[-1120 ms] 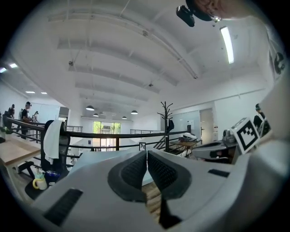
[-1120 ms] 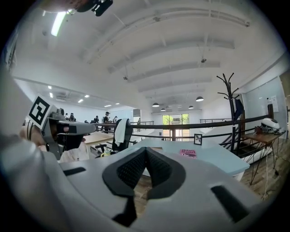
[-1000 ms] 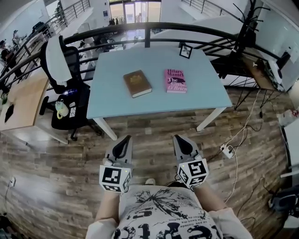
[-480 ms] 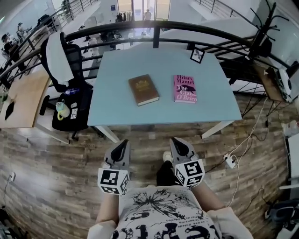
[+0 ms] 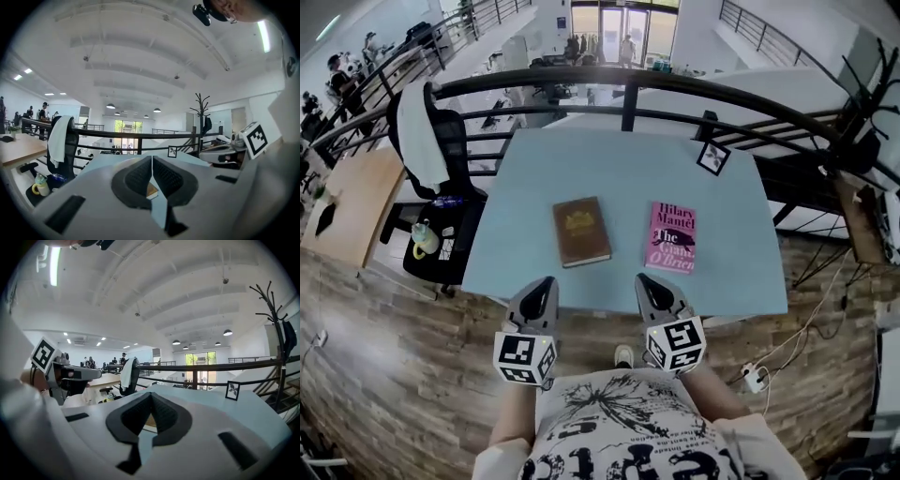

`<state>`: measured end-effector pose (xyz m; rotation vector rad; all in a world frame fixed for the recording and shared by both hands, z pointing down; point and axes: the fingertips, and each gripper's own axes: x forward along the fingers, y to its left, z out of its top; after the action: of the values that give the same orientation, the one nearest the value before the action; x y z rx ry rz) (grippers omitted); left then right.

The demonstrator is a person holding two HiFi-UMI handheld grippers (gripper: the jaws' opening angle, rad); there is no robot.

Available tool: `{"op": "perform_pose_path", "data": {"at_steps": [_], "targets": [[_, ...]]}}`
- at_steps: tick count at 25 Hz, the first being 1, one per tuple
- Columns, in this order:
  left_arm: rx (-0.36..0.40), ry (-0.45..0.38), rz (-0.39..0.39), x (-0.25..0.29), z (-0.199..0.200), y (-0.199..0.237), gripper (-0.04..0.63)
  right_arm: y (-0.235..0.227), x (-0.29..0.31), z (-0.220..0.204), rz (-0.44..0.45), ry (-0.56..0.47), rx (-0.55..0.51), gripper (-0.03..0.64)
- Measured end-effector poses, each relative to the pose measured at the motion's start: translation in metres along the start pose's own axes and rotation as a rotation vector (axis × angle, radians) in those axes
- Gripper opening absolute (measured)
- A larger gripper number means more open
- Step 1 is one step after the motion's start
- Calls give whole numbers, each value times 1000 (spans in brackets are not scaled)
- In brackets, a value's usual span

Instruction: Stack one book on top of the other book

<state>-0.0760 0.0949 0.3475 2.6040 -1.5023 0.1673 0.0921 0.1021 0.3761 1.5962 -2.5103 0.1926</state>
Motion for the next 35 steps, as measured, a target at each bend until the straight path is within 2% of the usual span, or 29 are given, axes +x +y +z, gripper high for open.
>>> {"op": "perform_pose_path", "data": {"at_steps": [5,11,16,21,24,27,29,35], "targets": [[2,24,70,67,1,5,11,-56,47,6,53,25,-16,-6],[-83,78,91,120,-12,25,11,-91,96,-2,84,83,8,-6],[-72,134,98,152,-19,57,11,-97,139,-10,87,135,25,-6],[-129,150,95,177,-26,96,11,-82,191,-22,134,200,30,-6],[-124,178,100,188,-41,116,11,-74,224,-44,165,263,38,-6],[-101,207,75,194,-54,124,11,-69,251,-84,202,365,62,-4],[-116,215,61,199,-61,130,11,-68,266,-111,225,430,92,134],[-134,230,58,205,-76,138,11,-74,298,-159,219,559,244,214]]}}
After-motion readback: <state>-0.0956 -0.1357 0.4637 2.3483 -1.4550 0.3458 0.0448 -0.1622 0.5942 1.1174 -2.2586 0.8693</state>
